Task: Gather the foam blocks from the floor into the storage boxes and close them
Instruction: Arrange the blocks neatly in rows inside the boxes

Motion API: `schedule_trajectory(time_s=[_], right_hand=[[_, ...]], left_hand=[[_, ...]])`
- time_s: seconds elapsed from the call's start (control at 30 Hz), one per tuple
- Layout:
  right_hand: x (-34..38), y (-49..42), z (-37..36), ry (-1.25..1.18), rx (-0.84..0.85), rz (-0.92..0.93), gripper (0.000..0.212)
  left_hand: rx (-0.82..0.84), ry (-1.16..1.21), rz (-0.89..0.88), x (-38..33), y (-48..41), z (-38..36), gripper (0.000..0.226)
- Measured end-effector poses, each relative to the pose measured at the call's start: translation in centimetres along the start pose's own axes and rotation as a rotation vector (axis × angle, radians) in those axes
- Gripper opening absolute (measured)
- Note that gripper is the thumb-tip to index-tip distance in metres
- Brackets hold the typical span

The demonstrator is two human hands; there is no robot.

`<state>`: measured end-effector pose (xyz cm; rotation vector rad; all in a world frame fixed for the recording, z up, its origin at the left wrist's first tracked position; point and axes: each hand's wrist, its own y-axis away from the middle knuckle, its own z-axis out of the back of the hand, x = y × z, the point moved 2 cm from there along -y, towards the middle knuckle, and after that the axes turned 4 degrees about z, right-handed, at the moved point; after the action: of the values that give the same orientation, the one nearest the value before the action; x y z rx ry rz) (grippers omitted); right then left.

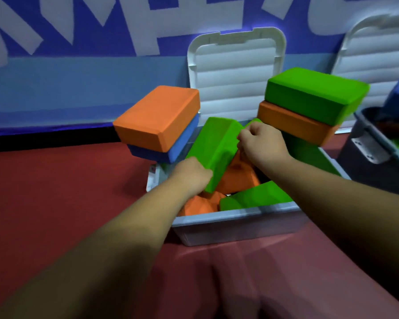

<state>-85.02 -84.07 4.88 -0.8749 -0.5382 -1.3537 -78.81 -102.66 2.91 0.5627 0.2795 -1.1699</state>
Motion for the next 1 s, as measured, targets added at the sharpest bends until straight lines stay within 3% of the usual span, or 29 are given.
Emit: schedule_trajectory(time_s=[0.17,0.33,0.43,0.53,0.67,0.77,0.8,0.87,0.93,1.0], right_hand=[[-4.3,-0.4,4.4,0.283,-0.024,0.067,0.014],[-8.3,-0.1,6.0,0.441,0.119,0.052,0.05],[-9.0,0.0,6.1,0.514,0.228,0.1,0.077],[-9.2,-0.3,5.9,0.514,0.29,0.136,0.094],[-9.6,-1.0,6.1,0.468,0.284,0.157,0.088],[-10.1,-1.4,6.2,0.428,0.272,0.167,0.076],[-10.3,-1.6,6.2,0.408,0.282,0.154,0.073],[-10.7,-2.1,6.2,0.422,0.329,0.107,0.069],[-11.3,-2.4,6.3,0.502,0.38,0.047,0.064],[-12.0,-2.3,6.8,0.574,0.434,-0.021,0.062]], left_hand=[[-0.217,-0.226,-0.266,-3.3,0.1,-3.8,0.054],[-0.359,-0.421,-0.382,-5.4,-0.3,-5.2,0.063],[-0.269,-0.545,-0.413,-5.4,-1.5,-6.1,0.074],[-0.215,-0.617,-0.357,-5.4,-2.2,-6.9,0.073],[-0.251,-0.681,-0.238,-5.8,-2.0,-7.2,0.063],[-0.453,-0.731,-0.423,-6.9,-1.2,-7.2,0.033],[-0.447,-0.703,-0.477,-7.1,-1.2,-7.4,0.025],[-0.22,-0.527,-0.522,-7.5,-1.1,-8.3,0.024],[0.044,-0.361,-0.504,-7.5,-0.5,-9.6,0.036],[0.132,-0.319,-0.491,-7.6,0.1,-10.5,0.05]])
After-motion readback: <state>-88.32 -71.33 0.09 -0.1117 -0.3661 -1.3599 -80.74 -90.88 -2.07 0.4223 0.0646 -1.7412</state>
